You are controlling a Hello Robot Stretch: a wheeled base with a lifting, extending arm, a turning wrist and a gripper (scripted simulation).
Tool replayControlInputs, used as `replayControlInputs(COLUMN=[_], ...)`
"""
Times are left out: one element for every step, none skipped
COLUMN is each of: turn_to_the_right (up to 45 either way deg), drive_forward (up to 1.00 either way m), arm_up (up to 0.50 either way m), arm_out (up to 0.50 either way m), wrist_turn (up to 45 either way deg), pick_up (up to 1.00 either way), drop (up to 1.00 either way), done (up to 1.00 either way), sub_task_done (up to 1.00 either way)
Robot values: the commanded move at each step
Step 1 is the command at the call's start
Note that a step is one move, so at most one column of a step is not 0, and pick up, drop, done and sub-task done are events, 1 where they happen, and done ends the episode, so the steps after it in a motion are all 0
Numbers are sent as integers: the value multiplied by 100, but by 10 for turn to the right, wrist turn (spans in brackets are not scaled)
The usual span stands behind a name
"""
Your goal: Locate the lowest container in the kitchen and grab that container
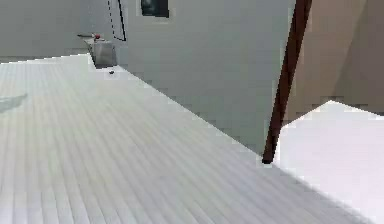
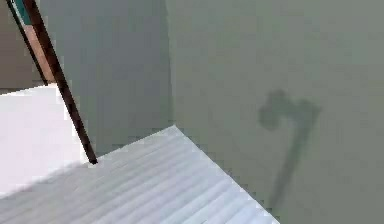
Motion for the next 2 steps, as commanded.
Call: replayControlInputs(turn_to_the_right=[-390, 0], drive_forward=[0, 35], arm_up=[0, 0], arm_out=[0, 0], wrist_turn=[0, 0], pick_up=[0, 0], drop=[0, 0], done=[0, 0], sub_task_done=[0, 0])
